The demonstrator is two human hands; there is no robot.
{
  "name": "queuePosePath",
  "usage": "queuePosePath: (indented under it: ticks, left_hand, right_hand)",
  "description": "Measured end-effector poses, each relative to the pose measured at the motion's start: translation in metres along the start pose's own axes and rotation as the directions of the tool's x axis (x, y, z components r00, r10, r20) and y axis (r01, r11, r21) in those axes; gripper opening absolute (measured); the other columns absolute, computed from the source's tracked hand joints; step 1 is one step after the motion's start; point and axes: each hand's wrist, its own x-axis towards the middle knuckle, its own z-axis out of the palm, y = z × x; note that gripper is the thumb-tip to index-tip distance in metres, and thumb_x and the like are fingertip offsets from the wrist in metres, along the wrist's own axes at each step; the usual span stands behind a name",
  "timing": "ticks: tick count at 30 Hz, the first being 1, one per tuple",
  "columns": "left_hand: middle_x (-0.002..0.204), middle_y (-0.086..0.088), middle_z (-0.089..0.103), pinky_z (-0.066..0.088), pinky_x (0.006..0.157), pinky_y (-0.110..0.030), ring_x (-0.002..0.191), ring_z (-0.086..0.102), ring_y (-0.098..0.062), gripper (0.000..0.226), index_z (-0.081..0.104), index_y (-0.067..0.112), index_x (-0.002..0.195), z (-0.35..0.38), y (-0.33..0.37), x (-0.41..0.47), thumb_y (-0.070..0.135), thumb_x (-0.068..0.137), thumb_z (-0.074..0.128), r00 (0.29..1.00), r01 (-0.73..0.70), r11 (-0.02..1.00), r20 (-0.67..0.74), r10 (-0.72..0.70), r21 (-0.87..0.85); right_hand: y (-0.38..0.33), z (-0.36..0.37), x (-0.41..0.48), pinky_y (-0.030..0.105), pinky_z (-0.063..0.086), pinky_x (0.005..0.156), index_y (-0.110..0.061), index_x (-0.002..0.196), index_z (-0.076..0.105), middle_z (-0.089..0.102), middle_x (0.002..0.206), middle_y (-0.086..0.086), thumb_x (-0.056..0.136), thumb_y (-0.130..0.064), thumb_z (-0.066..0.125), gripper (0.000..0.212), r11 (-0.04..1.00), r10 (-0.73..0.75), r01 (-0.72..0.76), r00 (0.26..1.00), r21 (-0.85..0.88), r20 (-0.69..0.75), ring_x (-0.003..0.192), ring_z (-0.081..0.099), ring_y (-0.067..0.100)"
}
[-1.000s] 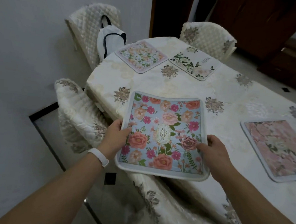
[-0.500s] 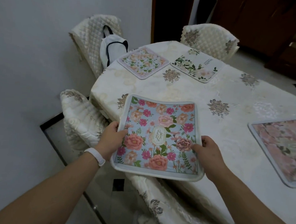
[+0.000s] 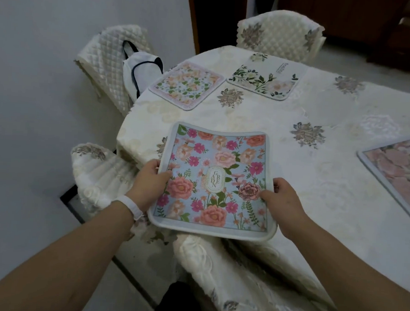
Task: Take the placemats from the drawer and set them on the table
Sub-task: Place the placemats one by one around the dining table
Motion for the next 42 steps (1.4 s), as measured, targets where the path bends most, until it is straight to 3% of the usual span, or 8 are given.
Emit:
queuePosePath:
  ticks: [3,11,18,22,28,33,37,42]
  left_hand:
    - [0.101,-0.009,0.070,0.060,0.069,-0.038,0.085,0.071,-0.025,0.014,0.060,0.010,0.109,-0.009,-0.003,0.036,0.010,0.096,0.058,0.998,-0.017,0.999,0.063,0.014,0.046]
    - [0.100,-0.007,0.071,0.060,0.077,-0.048,0.084,0.072,-0.027,0.020,0.060,0.018,0.105,-0.054,-0.008,0.144,0.026,0.088,0.064,0.985,-0.041,0.984,0.173,0.010,0.175]
    - [0.100,-0.008,0.070,0.060,0.076,-0.048,0.083,0.072,-0.028,0.010,0.060,0.020,0.099,-0.072,-0.002,0.226,0.025,0.091,0.064,0.963,-0.041,0.987,0.268,-0.002,0.155]
    - [0.101,-0.008,0.070,0.060,0.076,-0.048,0.084,0.072,-0.028,0.010,0.059,0.020,0.099,-0.067,0.000,0.256,0.024,0.090,0.064,0.944,-0.024,0.989,0.329,-0.026,0.146]
    - [0.097,-0.003,0.069,0.058,0.076,-0.039,0.084,0.068,-0.022,0.010,0.060,0.021,0.101,-0.050,0.000,0.297,0.022,0.092,0.062,0.918,-0.110,0.967,0.397,0.011,0.228]
    - [0.096,-0.003,0.067,0.049,0.062,-0.029,0.081,0.066,-0.020,0.010,0.060,0.019,0.104,-0.034,-0.002,0.316,0.020,0.093,0.061,0.893,-0.134,0.961,0.449,0.012,0.240]
    - [0.095,0.000,0.067,0.046,0.058,-0.026,0.078,0.065,-0.016,0.008,0.058,0.021,0.098,-0.030,-0.011,0.327,0.021,0.092,0.063,0.895,-0.134,0.956,0.446,0.004,0.262]
    - [0.090,0.010,0.060,0.044,0.055,-0.024,0.075,0.061,-0.011,0.024,0.050,0.021,0.110,-0.030,-0.015,0.329,0.021,0.091,0.065,0.882,-0.233,0.920,0.468,0.063,0.315]
  right_hand:
    - [-0.003,0.025,0.015,0.029,0.051,0.059,-0.015,0.106,0.056,0.067,0.099,0.002,0.093,-0.016,0.060,0.014,0.999,0.049,-0.048,0.998,0.025,-0.030,0.083,0.068,0.018]
    - [-0.031,0.111,0.050,0.031,0.054,0.063,-0.017,0.111,0.055,0.068,0.099,0.000,0.094,-0.017,0.059,0.017,0.993,0.119,-0.117,0.987,0.027,-0.105,0.084,0.069,0.019]
    - [-0.042,0.167,0.088,0.033,0.053,0.065,-0.020,0.104,0.055,0.066,0.098,-0.001,0.094,-0.019,0.058,0.010,0.986,0.160,-0.164,0.963,0.000,-0.217,0.086,0.067,0.019]
    - [-0.046,0.180,0.101,0.031,0.051,0.063,-0.020,0.103,0.056,0.067,0.099,0.000,0.094,-0.018,0.059,0.009,0.983,0.177,-0.181,0.948,0.011,-0.266,0.085,0.066,0.019]
    - [-0.040,0.194,0.121,0.044,0.058,0.076,-0.020,0.099,0.056,0.066,0.095,0.003,0.094,-0.016,0.057,0.006,0.967,0.230,-0.252,0.917,-0.025,-0.327,0.085,0.066,0.023]
    - [-0.035,0.199,0.132,0.047,0.058,0.078,-0.016,0.102,0.056,0.065,0.095,0.004,0.093,-0.014,0.057,0.010,0.955,0.257,-0.293,0.891,-0.040,-0.375,0.087,0.065,0.024]
    - [-0.027,0.201,0.135,0.040,0.056,0.071,-0.014,0.101,0.056,0.064,0.094,0.004,0.095,-0.019,0.057,0.008,0.941,0.275,-0.329,0.878,-0.076,-0.393,0.085,0.064,0.022]
    - [-0.024,0.201,0.138,0.035,0.055,0.065,-0.015,0.106,0.054,0.065,0.095,0.003,0.097,-0.022,0.056,0.012,0.935,0.293,-0.348,0.870,-0.073,-0.397,0.084,0.065,0.020]
